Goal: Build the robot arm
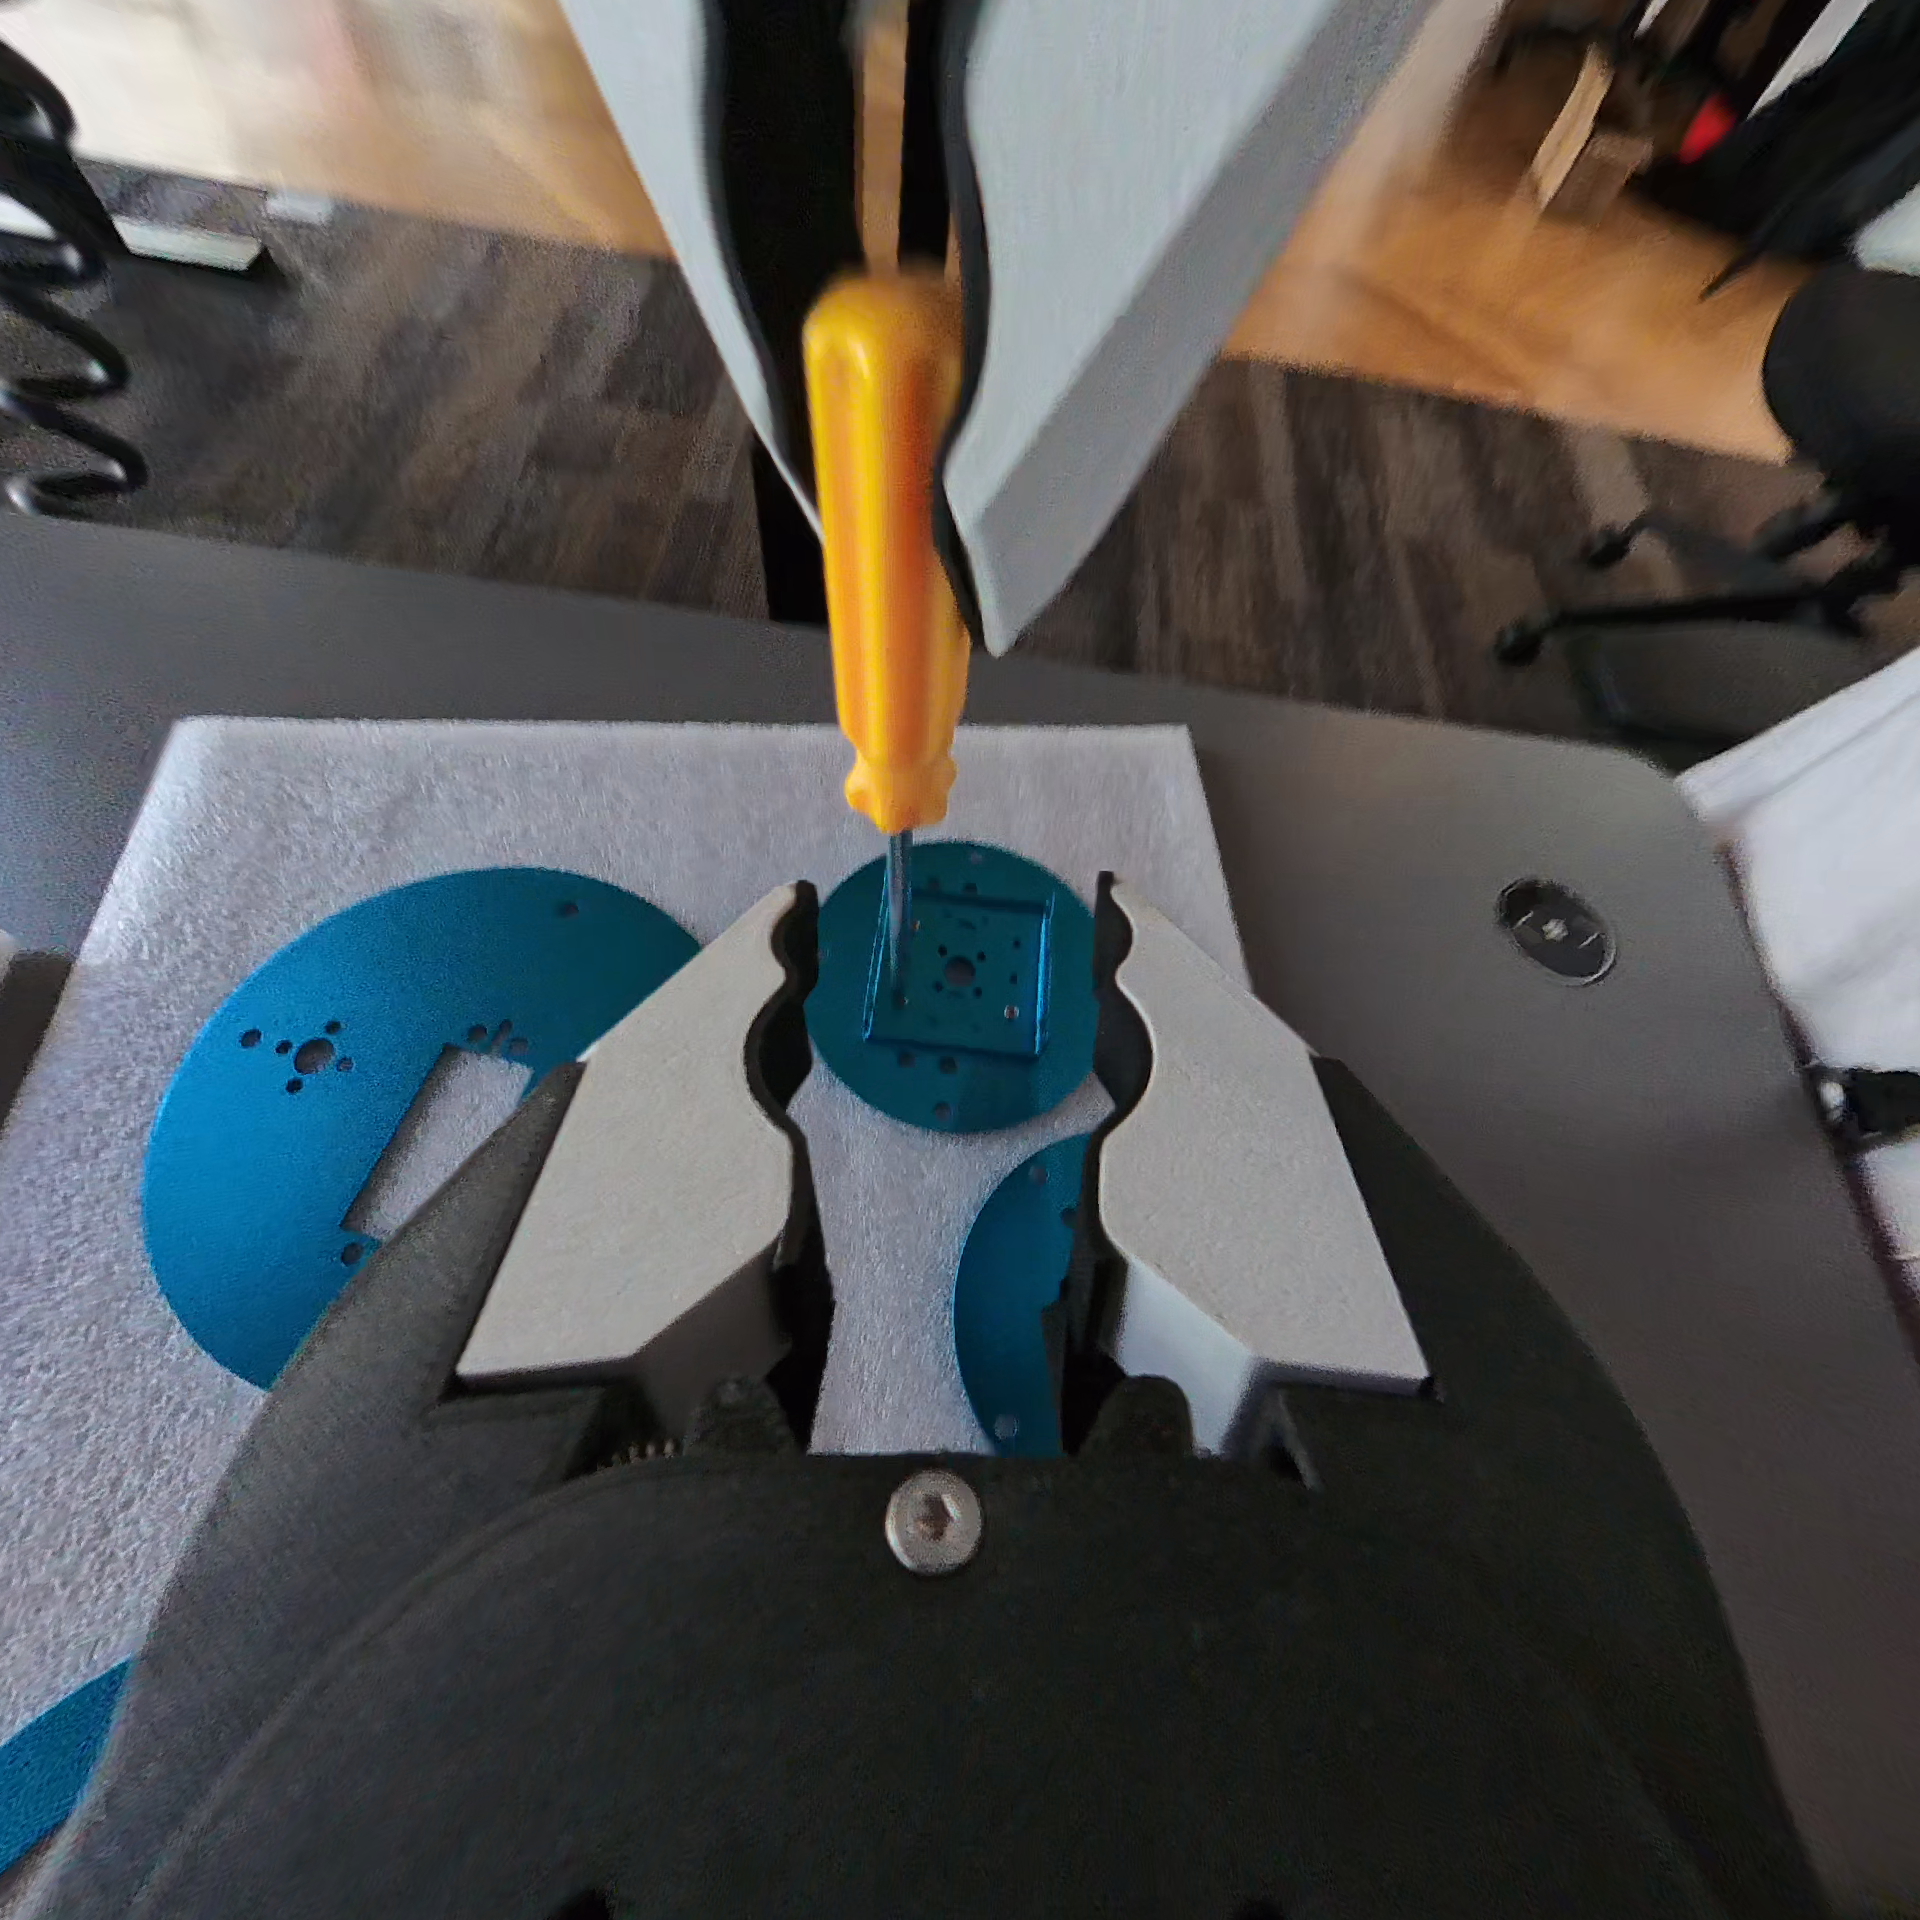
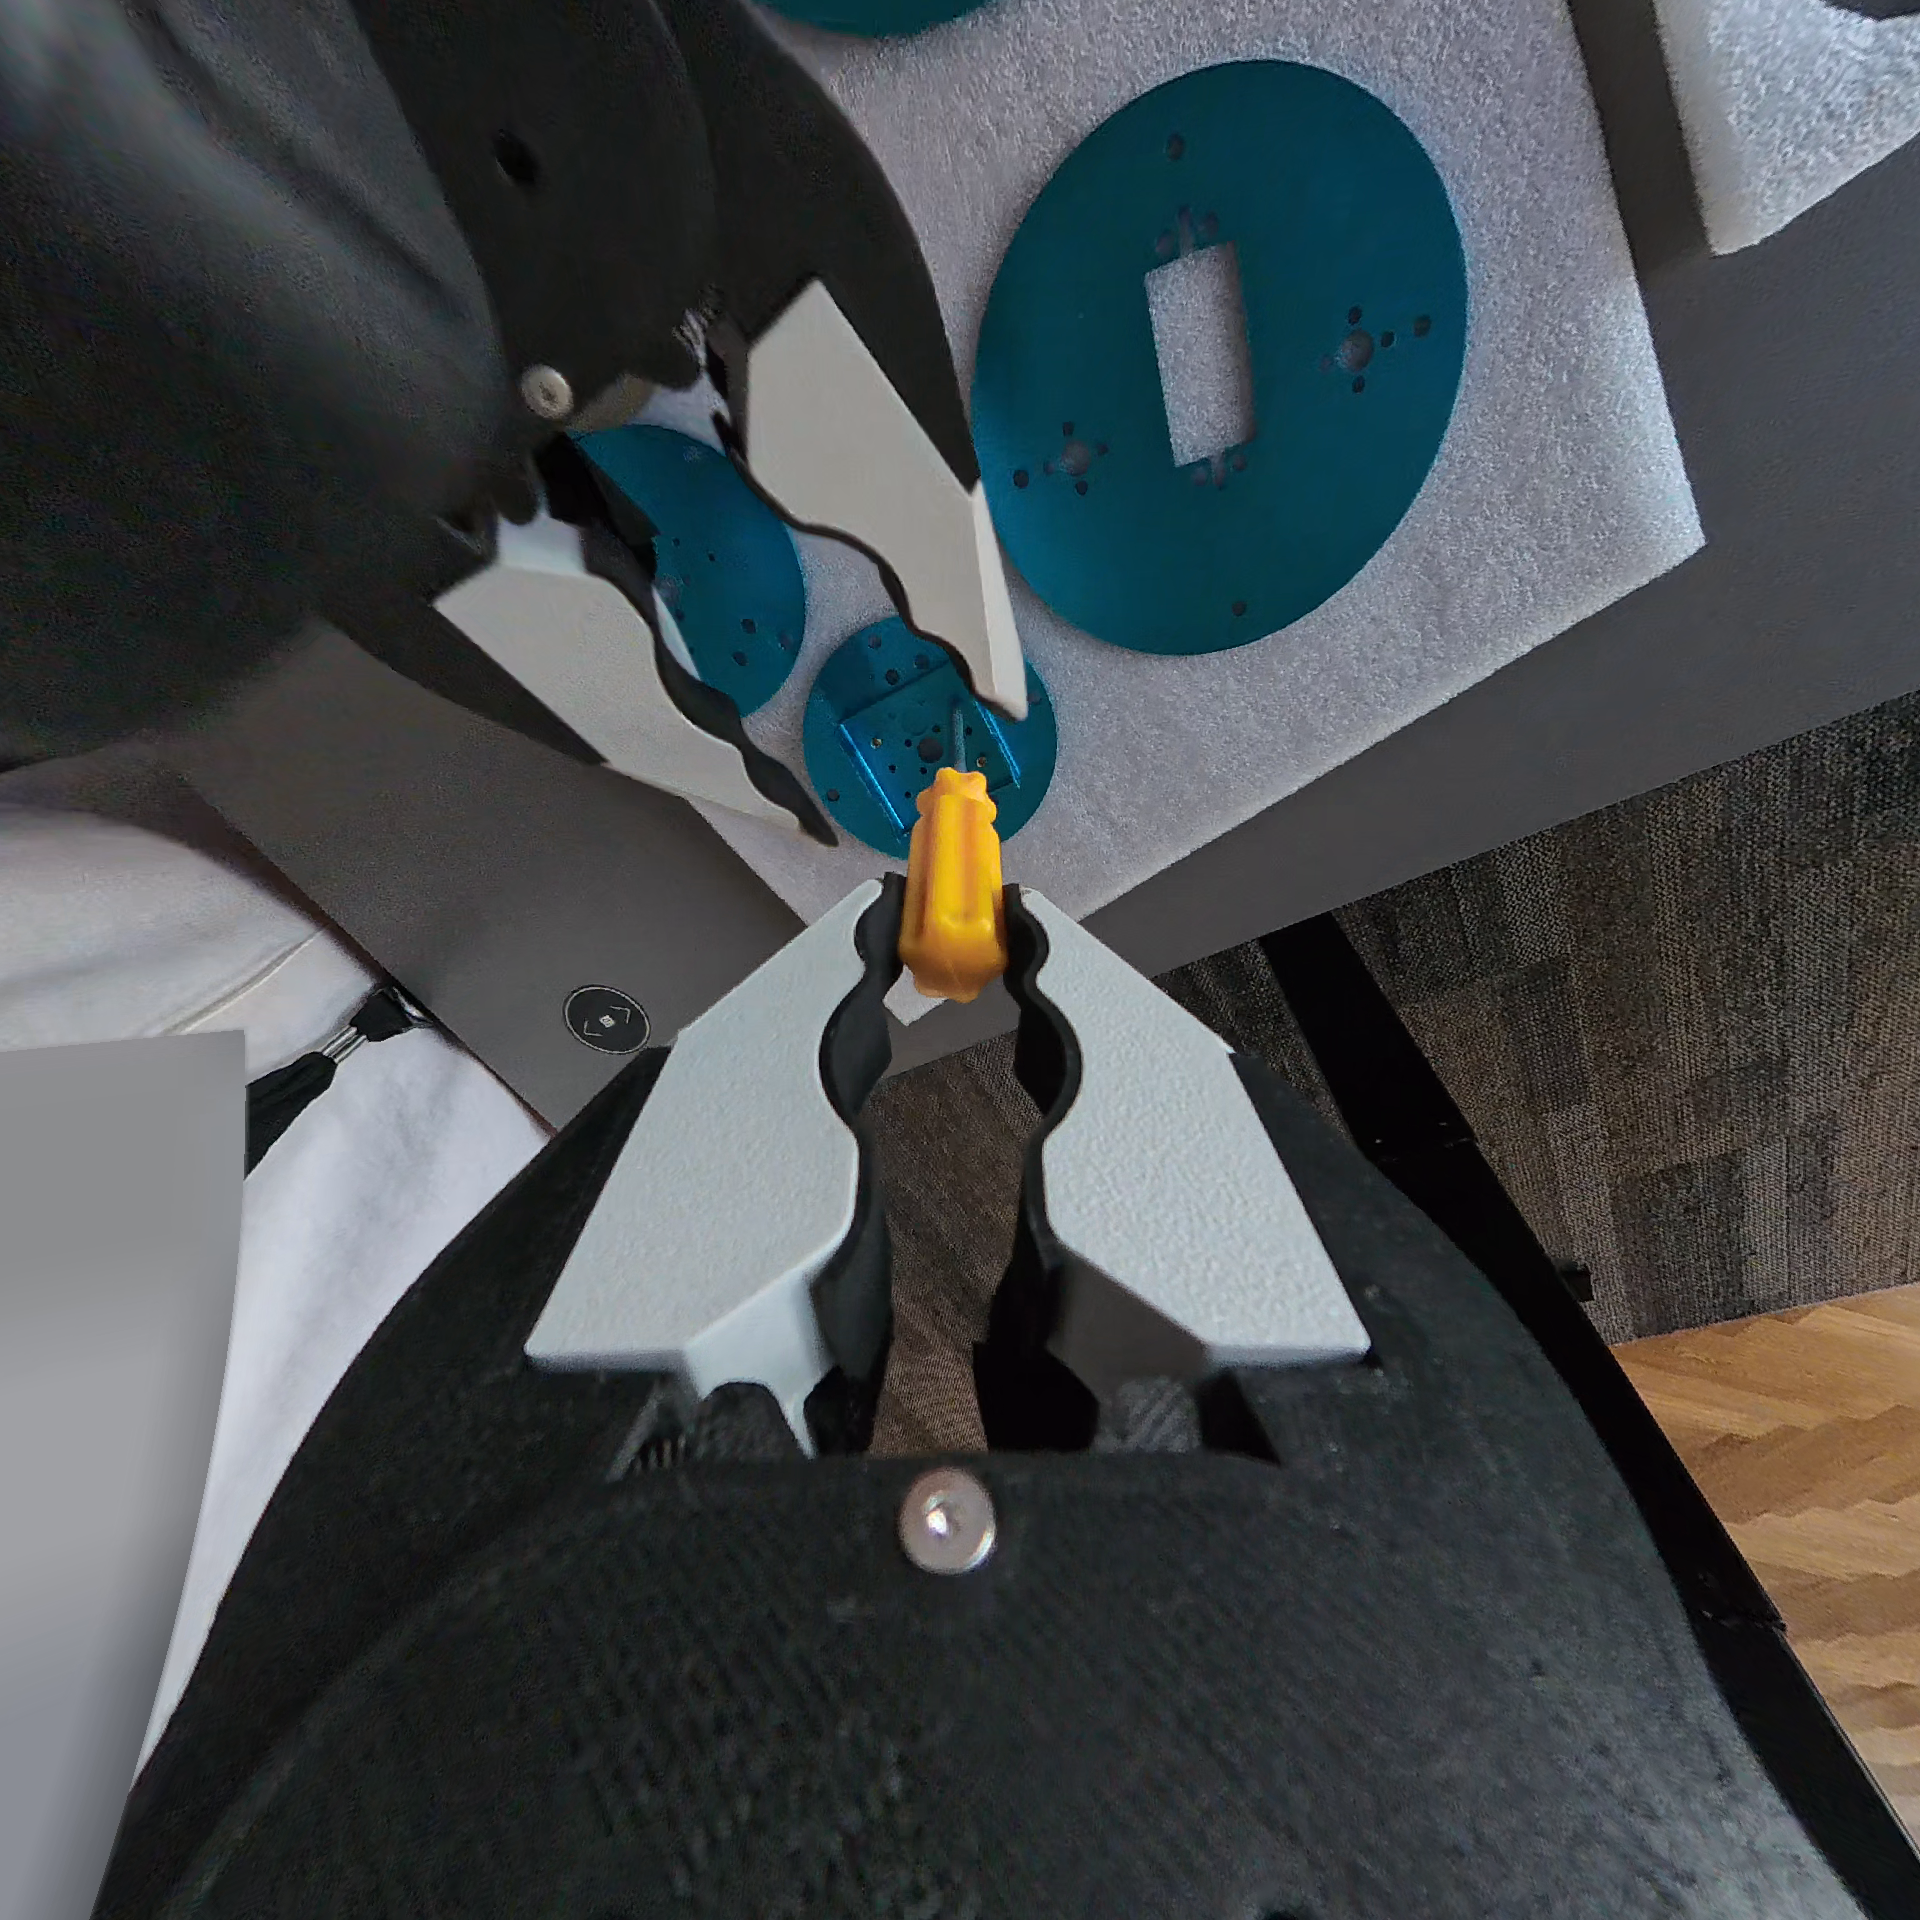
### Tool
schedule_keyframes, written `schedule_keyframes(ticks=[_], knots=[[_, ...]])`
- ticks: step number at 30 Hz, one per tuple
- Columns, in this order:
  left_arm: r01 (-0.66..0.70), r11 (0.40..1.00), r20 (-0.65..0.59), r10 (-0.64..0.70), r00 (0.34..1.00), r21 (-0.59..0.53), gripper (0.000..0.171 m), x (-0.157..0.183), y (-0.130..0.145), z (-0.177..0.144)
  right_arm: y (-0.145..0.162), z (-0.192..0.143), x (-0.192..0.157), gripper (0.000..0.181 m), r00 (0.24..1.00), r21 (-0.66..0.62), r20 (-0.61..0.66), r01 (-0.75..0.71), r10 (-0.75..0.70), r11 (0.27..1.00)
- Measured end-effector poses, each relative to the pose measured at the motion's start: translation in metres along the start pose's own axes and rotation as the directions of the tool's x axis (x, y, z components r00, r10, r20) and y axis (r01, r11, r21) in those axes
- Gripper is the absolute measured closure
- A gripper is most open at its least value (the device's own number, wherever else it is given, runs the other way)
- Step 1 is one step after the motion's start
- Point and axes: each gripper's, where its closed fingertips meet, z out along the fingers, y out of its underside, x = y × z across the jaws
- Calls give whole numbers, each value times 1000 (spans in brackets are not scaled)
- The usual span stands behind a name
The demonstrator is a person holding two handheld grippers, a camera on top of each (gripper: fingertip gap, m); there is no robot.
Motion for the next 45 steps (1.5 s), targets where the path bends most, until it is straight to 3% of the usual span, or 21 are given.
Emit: schedule_keyframes(ticks=[3,6,8,11,14,16,18,21,26,30,37,45], knots=[[10,988,-3,-9,1000,157,133,0,-30,-11,1,0,0,163,1000,-3,3,-14,14,1000],[-68,986,113,51,992,151,138,-7,-35,-6,0,0,1,163,1000,5,3,-25,25,1000],[-107,984,170,82,982,141,155,-12,-35,-3,-1,0,1,163,999,13,10,-32,32,999],[-120,981,150,97,984,153,155,-11,-35,-2,-1,1,0,163,999,13,33,19,-20,1000],[-143,978,131,124,984,150,155,-7,-34,-3,-1,-4,-5,161,979,39,73,186,-189,982],[-145,978,122,128,984,151,155,-6,-34,-3,-10,-15,-7,155,927,153,24,368,-375,917],[-137,978,116,120,986,158,155,-7,-33,-4,-13,-28,-14,152,840,276,-19,525,-542,805],[-147,977,103,132,986,157,156,-4,-33,-3,-2,-31,-22,146,762,333,27,604,-647,725],[-157,975,94,143,985,158,156,-2,-34,-2,-6,-24,-5,145,552,250,-206,828,-808,501],[-161,975,96,147,984,152,156,-2,-32,-4,-3,-13,-8,164,477,176,-203,877,-855,448],[-165,975,84,154,984,152,156,0,-33,-3,-1,-12,-12,163,489,147,-160,871,-858,469],[-158,975,79,148,986,154,155,1,-32,-3,-1,-11,-13,164,568,174,-119,820,-814,546]])
